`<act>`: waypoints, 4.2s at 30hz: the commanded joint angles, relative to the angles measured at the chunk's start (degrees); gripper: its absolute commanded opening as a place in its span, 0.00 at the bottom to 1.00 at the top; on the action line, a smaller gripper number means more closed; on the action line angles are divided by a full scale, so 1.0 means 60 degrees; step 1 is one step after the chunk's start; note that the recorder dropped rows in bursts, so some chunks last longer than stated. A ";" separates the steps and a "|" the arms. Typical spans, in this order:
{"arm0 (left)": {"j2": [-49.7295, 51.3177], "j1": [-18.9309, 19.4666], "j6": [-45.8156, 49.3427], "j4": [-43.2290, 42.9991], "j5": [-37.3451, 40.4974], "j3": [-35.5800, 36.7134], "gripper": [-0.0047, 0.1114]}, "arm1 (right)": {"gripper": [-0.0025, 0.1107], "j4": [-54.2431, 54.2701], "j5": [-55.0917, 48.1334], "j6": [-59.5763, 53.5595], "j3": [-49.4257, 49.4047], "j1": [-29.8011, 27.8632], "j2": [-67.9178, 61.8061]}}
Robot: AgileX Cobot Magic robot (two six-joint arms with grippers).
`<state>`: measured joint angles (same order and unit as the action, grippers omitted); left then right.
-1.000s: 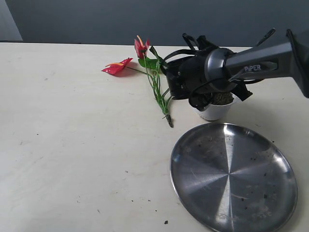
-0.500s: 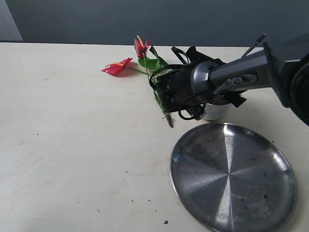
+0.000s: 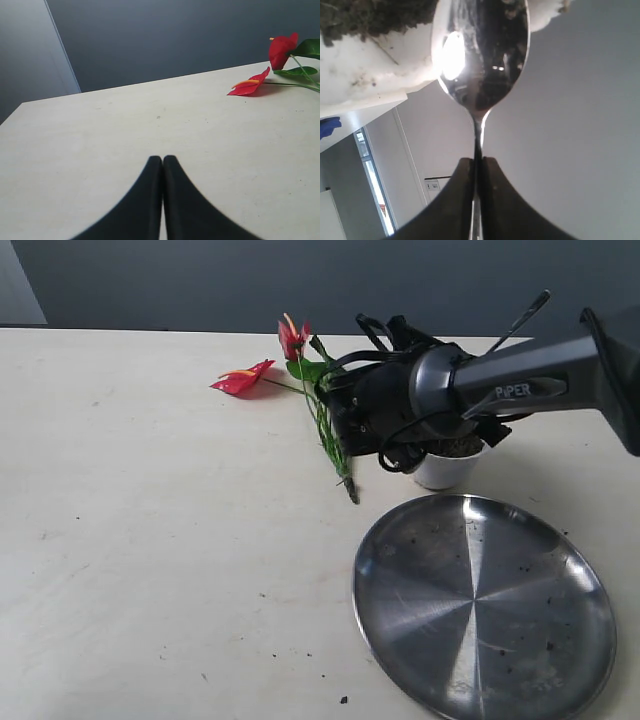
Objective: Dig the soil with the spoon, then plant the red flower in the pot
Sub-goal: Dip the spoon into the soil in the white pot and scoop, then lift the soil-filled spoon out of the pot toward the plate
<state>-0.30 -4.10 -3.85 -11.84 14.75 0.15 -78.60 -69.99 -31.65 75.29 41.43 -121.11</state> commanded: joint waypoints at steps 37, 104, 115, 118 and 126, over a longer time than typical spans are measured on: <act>0.0050 -0.0021 -0.0008 0.0035 -0.0041 -0.0025 0.05 | 0.02 -0.0345 0.0005 0.0529 -0.0021 0.0106 -0.0368; 0.0050 -0.0021 -0.0008 0.0035 -0.0041 -0.0025 0.05 | 0.02 -0.0978 0.0005 0.0962 -0.1861 -0.0299 0.1229; 0.0050 -0.0021 -0.0008 0.0035 -0.0041 -0.0025 0.05 | 0.02 -0.1160 0.0005 0.1116 -0.2116 -0.0338 0.1292; 0.0050 -0.0021 -0.0008 0.0035 -0.0041 -0.0025 0.05 | 0.02 -0.2466 0.0005 0.1783 -0.2220 -0.0338 0.1481; 0.0050 -0.0021 -0.0008 0.0035 -0.0041 -0.0025 0.05 | 0.02 0.0671 0.0005 0.2328 -0.2220 -0.0345 0.2166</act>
<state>-0.30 -4.10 -3.85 -11.84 14.78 0.15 -81.48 -69.32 -18.16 62.00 39.66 -109.17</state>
